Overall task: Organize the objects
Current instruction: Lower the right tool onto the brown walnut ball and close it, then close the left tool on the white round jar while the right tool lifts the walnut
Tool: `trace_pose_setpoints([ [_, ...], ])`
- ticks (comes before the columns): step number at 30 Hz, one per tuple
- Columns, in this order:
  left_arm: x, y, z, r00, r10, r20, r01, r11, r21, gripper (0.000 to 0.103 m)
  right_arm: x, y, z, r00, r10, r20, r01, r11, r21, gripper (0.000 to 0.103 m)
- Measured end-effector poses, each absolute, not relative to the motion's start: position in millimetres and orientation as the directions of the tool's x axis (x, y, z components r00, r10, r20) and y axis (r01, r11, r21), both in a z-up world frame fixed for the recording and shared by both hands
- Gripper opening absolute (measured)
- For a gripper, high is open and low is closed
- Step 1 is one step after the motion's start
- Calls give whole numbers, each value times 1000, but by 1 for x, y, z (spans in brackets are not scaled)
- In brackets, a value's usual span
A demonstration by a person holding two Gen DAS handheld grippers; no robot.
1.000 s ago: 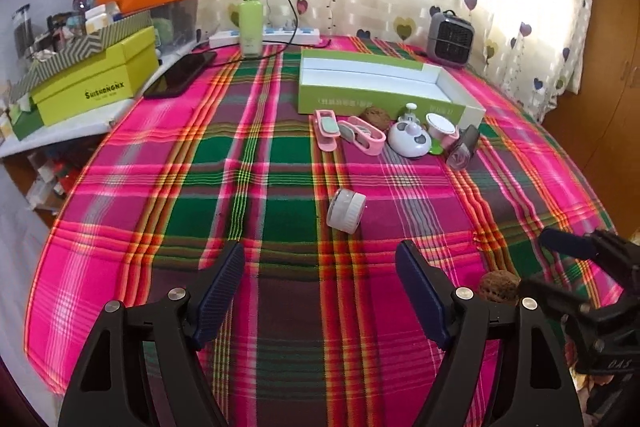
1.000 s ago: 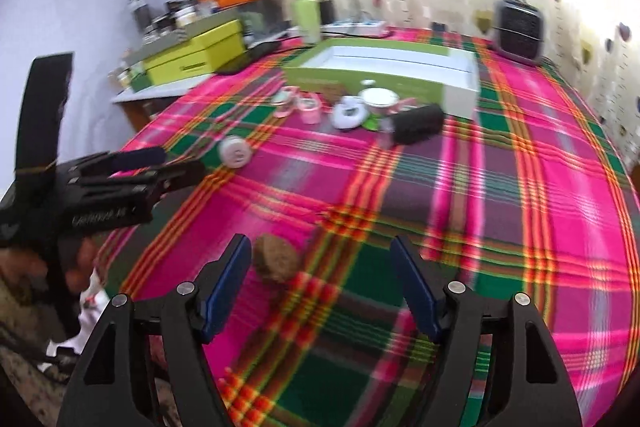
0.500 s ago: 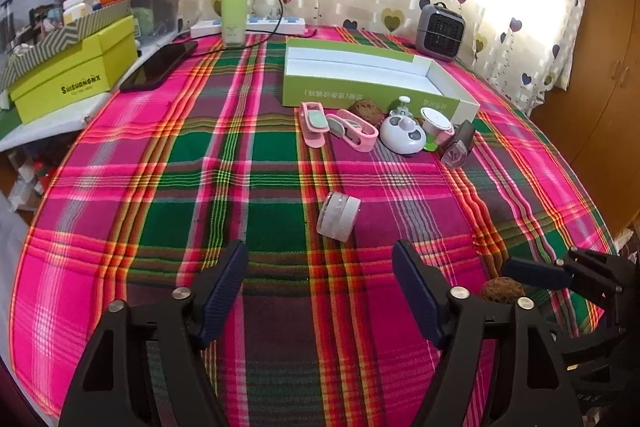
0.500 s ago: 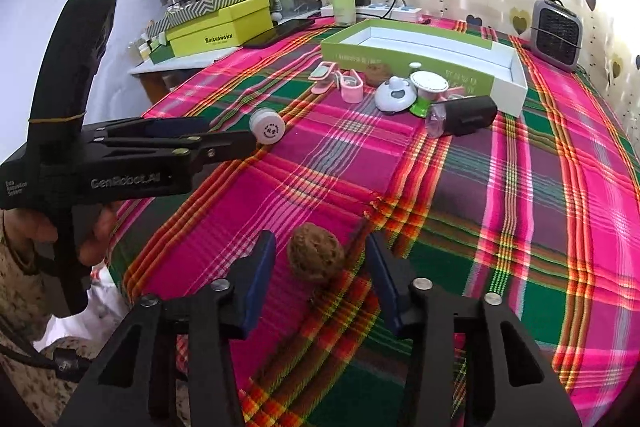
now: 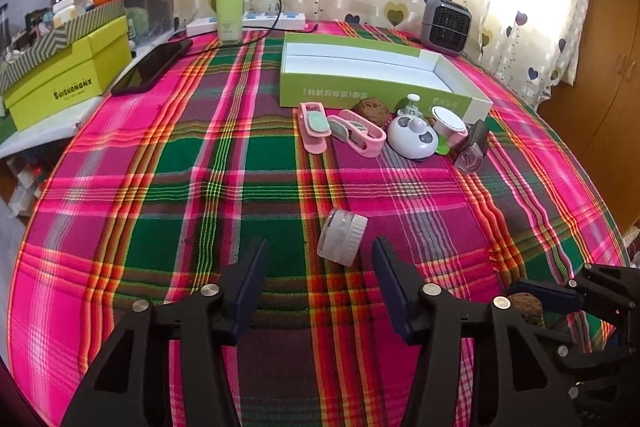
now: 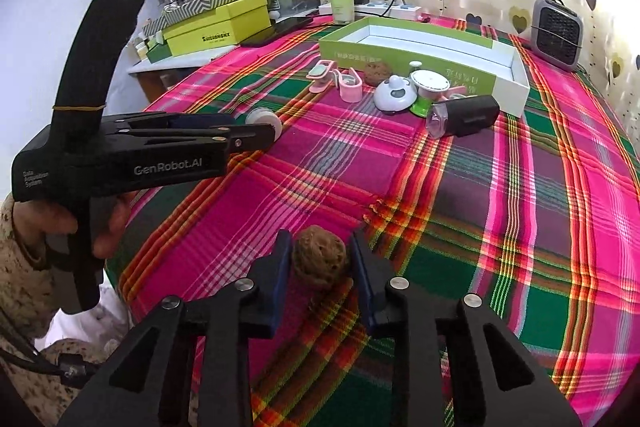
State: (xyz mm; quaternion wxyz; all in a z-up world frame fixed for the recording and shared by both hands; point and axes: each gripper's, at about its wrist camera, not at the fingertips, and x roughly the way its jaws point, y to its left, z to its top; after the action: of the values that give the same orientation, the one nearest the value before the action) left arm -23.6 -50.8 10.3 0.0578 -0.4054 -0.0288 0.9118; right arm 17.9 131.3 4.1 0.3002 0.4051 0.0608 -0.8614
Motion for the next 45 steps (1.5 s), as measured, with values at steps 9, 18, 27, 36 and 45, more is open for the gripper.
trace_pose_setpoints([
  [9, -29, -50, 10, -662, 135, -737, -86, -991, -105, 39, 15, 132, 4, -491, -470, -734, 562, -814, 145, 30],
  [18, -31, -46, 9, -659, 138, -739, -98, -990, -98, 22, 11, 134, 4, -494, -469, -732, 554, -819, 150, 30],
  [27, -32, -47, 10, -661, 141, -737, -95, -990, -104, 18, 6, 136, 5, -503, -464, -729, 538, -828, 156, 30],
  [36, -37, -45, 18, -668, 147, -729, -107, -989, -102, 18, -5, 140, 11, -521, -457, -721, 517, -841, 160, 30],
  [45, -48, -38, 29, -680, 163, -715, -127, -986, -104, 18, -26, 147, 19, -546, -445, -710, 483, -859, 167, 30],
])
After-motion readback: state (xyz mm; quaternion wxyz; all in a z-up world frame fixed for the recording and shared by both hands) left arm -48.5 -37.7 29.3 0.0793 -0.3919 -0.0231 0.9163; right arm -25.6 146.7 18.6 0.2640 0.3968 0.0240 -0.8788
